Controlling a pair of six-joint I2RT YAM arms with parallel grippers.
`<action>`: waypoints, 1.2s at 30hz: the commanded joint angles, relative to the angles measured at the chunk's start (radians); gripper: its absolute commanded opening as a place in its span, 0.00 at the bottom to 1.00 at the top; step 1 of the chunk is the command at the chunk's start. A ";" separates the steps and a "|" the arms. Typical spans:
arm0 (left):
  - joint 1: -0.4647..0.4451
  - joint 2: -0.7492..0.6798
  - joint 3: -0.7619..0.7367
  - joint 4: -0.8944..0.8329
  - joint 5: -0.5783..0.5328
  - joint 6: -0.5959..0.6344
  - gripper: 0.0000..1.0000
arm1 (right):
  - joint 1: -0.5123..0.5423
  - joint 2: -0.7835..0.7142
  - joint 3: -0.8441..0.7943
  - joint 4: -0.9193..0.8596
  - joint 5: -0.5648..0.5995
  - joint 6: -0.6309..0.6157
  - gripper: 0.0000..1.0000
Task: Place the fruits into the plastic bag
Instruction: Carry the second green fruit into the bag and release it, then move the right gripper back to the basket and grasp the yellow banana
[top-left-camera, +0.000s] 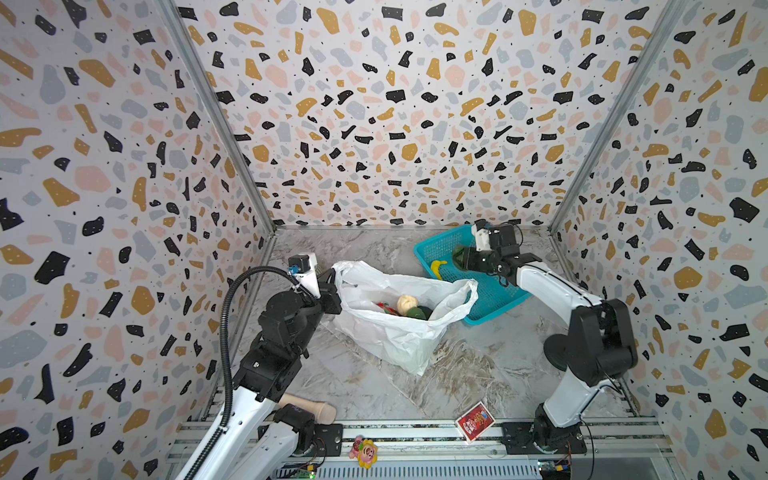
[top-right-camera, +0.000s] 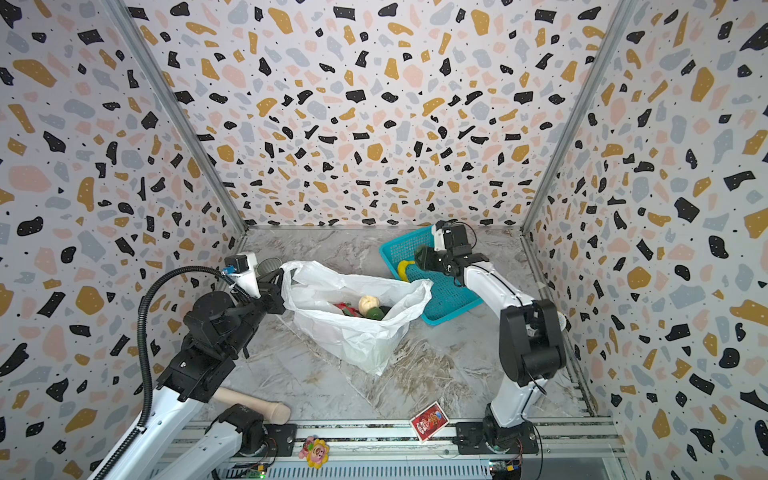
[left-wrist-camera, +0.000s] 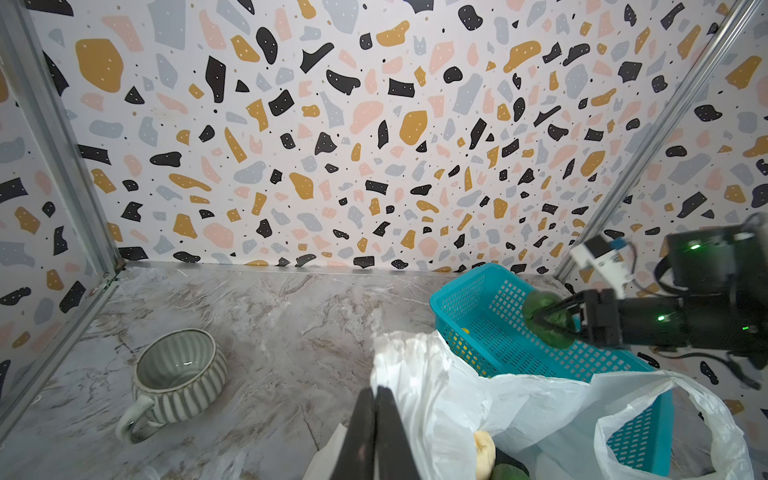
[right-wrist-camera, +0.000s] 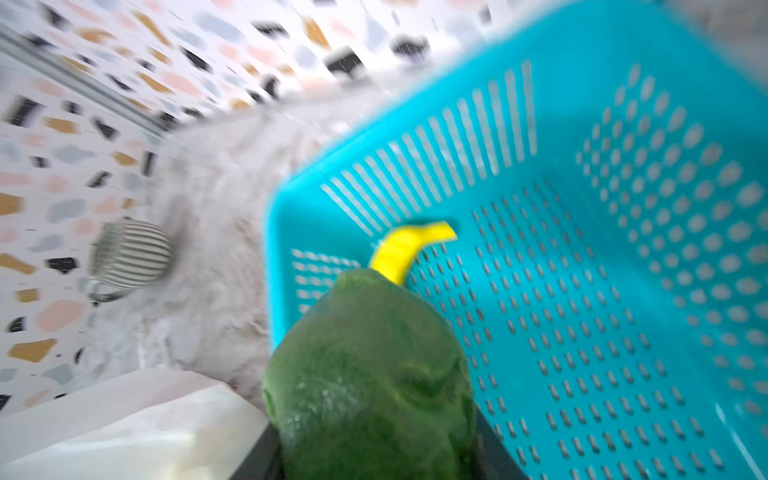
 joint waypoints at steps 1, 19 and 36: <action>-0.002 -0.010 0.006 0.024 0.005 0.016 0.00 | 0.058 -0.103 0.035 0.050 -0.115 -0.098 0.29; -0.003 -0.007 0.092 0.009 -0.090 0.023 0.00 | 0.558 0.032 0.016 -0.206 -0.174 -0.326 0.57; -0.002 -0.048 0.080 0.012 -0.265 -0.006 0.00 | 0.450 -0.321 0.009 0.108 -0.085 -0.219 0.88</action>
